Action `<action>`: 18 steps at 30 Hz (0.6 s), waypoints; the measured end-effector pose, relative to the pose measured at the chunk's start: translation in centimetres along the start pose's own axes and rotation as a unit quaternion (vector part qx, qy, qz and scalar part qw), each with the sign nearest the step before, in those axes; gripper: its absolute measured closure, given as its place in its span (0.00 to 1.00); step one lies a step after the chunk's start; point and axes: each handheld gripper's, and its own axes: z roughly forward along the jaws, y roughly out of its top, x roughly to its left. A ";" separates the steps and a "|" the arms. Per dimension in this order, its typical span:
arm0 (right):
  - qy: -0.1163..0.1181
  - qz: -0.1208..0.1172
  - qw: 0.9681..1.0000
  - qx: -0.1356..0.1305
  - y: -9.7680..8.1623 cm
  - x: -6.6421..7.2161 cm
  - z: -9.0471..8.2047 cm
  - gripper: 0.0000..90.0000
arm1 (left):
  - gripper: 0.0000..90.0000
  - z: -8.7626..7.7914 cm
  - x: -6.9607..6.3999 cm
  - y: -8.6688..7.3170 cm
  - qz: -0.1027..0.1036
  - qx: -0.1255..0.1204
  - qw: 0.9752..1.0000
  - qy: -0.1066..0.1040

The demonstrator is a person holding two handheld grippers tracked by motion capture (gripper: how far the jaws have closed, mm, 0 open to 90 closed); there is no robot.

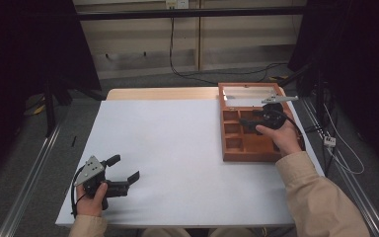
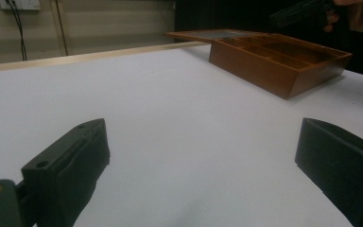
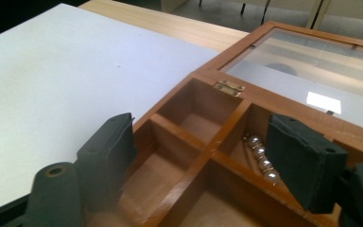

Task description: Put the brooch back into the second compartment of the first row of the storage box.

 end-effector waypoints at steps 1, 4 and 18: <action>0.003 -0.001 1.000 -0.002 -0.2 0.4 -0.3 0.24 | 0.04 0.0 0.0 0.0 0.002 0.000 1.000 0.001; 0.009 -0.012 1.000 -0.004 -0.8 1.5 -1.1 0.22 | 0.04 -0.1 0.1 0.0 0.002 -0.001 1.000 0.003; 0.035 -0.040 0.999 -0.012 -3.9 5.5 -3.6 0.20 | 0.04 0.0 -0.1 0.0 0.003 0.001 1.000 0.002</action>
